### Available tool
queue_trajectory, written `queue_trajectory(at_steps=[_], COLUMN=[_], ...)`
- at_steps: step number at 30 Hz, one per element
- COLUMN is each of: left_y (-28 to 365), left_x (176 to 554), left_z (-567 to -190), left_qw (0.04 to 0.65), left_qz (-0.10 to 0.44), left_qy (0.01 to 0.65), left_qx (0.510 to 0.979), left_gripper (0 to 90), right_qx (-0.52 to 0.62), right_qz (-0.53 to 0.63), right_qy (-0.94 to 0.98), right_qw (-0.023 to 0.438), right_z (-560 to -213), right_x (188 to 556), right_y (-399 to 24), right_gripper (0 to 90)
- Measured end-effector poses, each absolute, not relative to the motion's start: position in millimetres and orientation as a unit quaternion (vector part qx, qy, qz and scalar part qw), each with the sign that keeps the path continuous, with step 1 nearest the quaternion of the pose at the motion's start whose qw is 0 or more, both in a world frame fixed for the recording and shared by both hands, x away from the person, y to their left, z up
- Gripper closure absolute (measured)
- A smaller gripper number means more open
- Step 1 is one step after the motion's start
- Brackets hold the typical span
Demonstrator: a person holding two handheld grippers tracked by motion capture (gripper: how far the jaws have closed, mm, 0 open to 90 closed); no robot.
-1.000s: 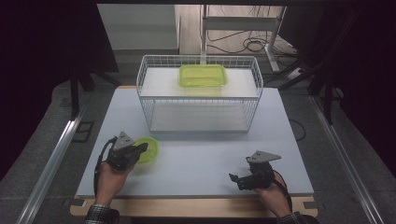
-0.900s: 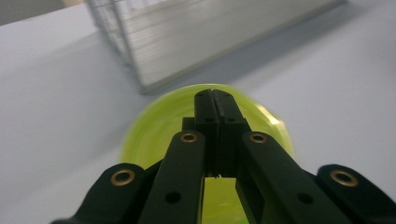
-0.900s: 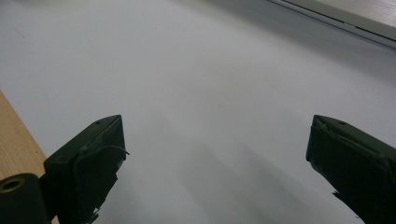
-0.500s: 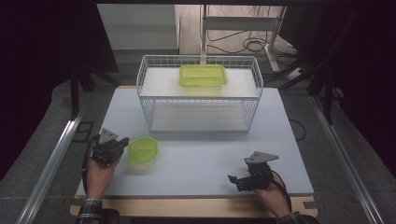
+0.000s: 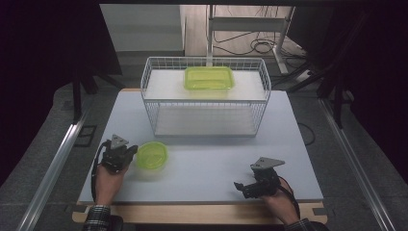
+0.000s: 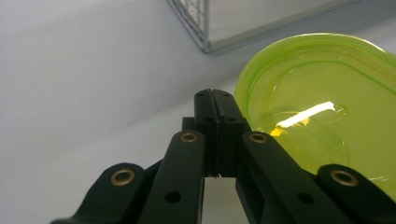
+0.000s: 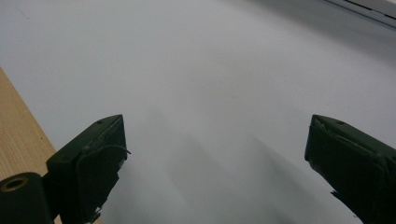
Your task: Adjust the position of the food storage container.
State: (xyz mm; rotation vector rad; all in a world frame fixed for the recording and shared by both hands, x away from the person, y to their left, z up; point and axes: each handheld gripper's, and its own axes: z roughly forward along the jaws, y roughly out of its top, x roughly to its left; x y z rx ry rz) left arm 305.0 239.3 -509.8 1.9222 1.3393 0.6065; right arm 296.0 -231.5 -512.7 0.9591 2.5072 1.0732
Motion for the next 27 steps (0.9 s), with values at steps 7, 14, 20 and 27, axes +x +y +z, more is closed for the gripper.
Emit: queue_trajectory(at_steps=[7,14,20,27], left_y=[218,194,172,147], left_x=[303,301,301,298], left_z=[-509,-507,-506,-505], left_qw=[0.364,0.371,0.378,0.393], left_qz=[0.218,0.203,0.189,0.163], left_qy=[0.502,0.478,0.458,0.438], left_qx=[0.754,0.770,0.782,0.792], left_gripper=[90.0,90.0,90.0,90.0], right_qx=[0.329,0.328,0.327,0.326], right_qz=[0.366,0.365,0.364,0.362], right_qy=[0.862,0.863,0.864,0.865], right_qw=[0.122,0.122,0.121,0.119], right_z=[-514,-514,-514,-515], right_x=[296,296,296,297], right_y=[-231,-231,-231,-231], right_gripper=[5.8,5.8,5.9,5.9])
